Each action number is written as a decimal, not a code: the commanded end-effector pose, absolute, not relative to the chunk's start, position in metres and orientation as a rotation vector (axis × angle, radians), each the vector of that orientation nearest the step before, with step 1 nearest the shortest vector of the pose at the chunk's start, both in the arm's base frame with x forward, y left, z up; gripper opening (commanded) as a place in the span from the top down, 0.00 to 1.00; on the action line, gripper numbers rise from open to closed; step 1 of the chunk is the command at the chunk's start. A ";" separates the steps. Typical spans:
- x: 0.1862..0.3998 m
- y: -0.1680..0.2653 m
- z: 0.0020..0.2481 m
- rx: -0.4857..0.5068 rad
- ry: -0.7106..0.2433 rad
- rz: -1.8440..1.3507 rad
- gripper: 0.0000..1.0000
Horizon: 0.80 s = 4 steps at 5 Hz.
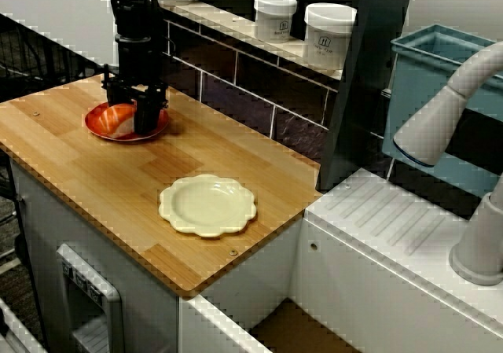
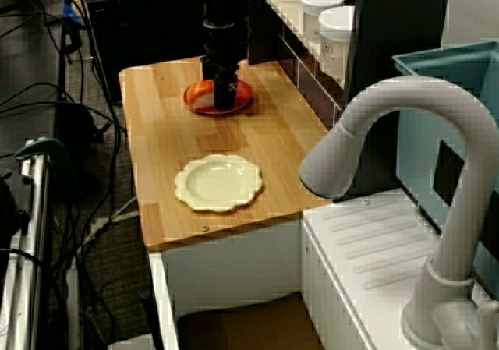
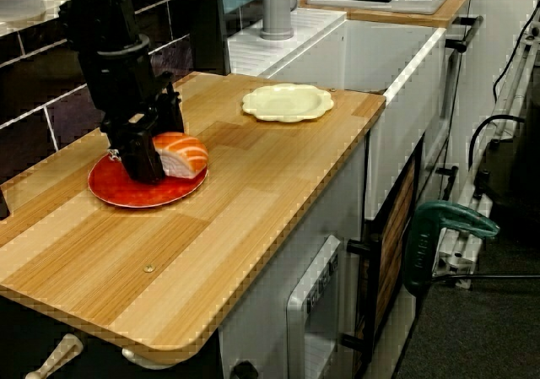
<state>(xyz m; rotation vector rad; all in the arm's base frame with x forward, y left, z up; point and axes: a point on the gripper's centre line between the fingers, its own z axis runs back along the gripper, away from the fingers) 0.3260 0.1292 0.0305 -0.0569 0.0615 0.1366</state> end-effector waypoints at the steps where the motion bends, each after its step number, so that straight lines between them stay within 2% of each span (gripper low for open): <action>1: 0.337 0.106 0.093 -0.029 -0.029 0.080 1.00; 2: 0.336 0.087 0.104 -0.046 -0.045 0.049 1.00; 3: 0.336 0.060 0.112 -0.012 -0.051 0.032 1.00; 4: 0.325 0.040 0.122 -0.011 -0.068 0.016 1.00</action>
